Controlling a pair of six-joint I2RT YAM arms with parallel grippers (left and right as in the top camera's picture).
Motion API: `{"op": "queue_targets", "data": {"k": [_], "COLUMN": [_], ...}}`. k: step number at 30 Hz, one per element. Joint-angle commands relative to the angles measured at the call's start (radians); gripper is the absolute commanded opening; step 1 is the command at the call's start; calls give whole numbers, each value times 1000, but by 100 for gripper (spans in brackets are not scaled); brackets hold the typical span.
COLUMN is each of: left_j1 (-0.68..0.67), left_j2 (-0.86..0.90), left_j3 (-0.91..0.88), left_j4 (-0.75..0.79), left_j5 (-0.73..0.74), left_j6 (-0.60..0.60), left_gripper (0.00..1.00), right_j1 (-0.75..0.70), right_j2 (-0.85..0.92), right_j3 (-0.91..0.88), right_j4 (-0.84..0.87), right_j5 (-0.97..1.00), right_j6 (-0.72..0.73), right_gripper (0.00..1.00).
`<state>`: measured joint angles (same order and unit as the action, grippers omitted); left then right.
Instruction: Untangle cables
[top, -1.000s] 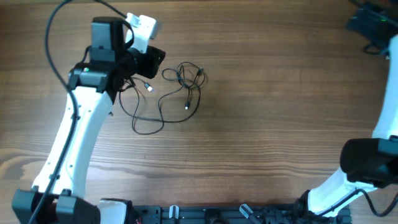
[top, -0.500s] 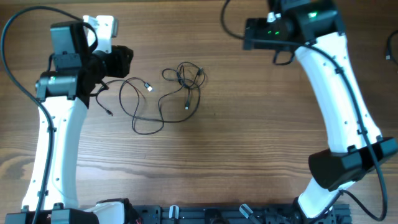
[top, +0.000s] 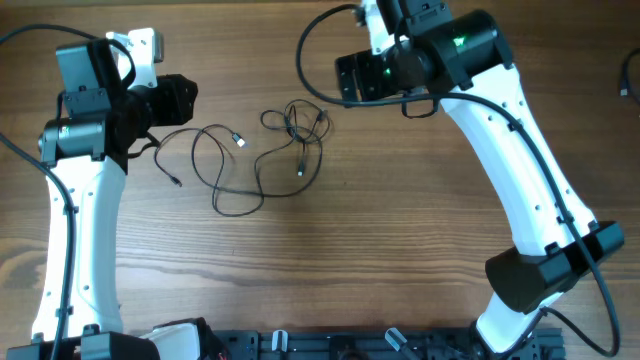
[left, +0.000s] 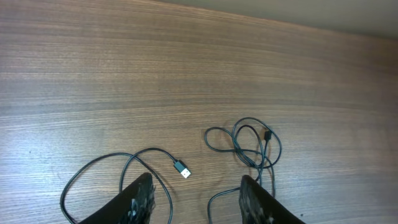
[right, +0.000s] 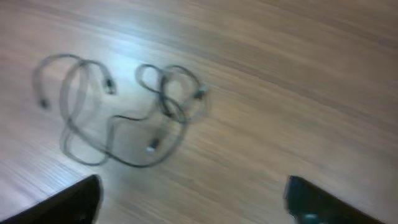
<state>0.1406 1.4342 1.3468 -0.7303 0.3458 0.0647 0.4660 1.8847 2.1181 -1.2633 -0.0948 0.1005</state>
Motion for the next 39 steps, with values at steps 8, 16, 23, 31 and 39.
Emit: {"op": "queue_targets", "data": {"k": [8,16,23,31,39], "left_j1": [3,4,4,4,4], "left_j2": [-23,-23,-23,-23,-23], "left_j3": [7,7,7,7,7], "left_j4": [5,7,1,-1,-1], "left_j5": [-29,-71,-70,-67,-66], "left_j6": [2,1,0,-21,-21], "left_gripper": [45,46,45,45,45], "right_j1": [31,143,189,219,251], "right_j2": [6,108,196,309,377], "right_j3": [-140,-336,-343,-343,-343], "right_j4": [154,405,448,513,578], "right_j5": [-196,-190,-2,166,162], "right_j6": [-65,35,174,318,367], "right_gripper": [96,98,100,100,100]}}
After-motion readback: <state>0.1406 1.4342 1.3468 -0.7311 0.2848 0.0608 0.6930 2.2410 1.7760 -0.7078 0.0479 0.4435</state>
